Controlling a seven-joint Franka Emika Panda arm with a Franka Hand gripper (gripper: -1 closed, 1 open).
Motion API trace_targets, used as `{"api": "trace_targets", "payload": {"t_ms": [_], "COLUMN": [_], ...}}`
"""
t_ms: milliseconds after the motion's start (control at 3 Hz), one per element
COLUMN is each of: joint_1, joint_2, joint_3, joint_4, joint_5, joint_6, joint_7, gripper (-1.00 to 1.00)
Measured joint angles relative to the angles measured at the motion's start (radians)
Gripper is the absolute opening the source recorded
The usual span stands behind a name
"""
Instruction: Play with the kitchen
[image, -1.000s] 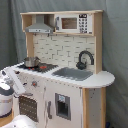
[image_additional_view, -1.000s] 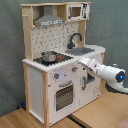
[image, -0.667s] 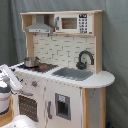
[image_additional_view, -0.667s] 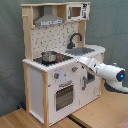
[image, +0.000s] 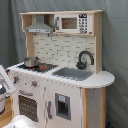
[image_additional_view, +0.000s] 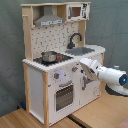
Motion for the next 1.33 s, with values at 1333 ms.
{"api": "trace_targets", "payload": {"t_ms": [1333], "joint_1": [0.028], "joint_2": [-0.041], "joint_3": [0.075], "joint_4": [0.050], "joint_5": [-0.002], "joint_6": [-0.042], "joint_7": [0.422], "gripper": [1.00]}}
